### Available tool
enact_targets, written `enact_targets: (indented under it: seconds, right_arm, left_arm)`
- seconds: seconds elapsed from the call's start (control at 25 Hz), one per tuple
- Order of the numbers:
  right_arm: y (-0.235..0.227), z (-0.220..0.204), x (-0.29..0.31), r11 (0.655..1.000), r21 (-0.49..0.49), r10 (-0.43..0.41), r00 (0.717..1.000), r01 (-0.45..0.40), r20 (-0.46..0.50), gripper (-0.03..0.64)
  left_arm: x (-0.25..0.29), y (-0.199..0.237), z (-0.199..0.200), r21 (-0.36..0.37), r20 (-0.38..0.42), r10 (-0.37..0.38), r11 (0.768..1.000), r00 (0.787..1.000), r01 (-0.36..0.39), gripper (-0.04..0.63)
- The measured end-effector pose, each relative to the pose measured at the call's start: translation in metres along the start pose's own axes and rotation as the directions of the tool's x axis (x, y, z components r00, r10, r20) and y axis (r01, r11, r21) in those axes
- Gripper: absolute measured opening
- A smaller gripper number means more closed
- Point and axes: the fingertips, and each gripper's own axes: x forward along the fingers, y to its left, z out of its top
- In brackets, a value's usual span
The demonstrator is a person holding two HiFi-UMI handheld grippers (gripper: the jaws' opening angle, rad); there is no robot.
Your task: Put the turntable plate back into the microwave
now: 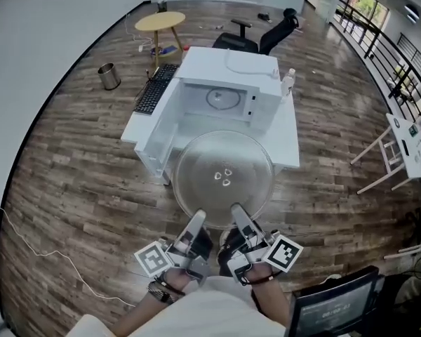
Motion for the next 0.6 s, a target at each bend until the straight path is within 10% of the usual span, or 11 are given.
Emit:
enact_targets:
  seconds: [0.6]
  right_arm:
    - [-0.044, 0.098, 0.064, 1.000, 0.014, 0.019, 0.998, -0.018, -0.053, 0.071]
  left_arm:
    - [0.114, 0.030, 0.028, 0.046, 0.053, 0.010, 0.999, 0.999, -0.012, 0.080]
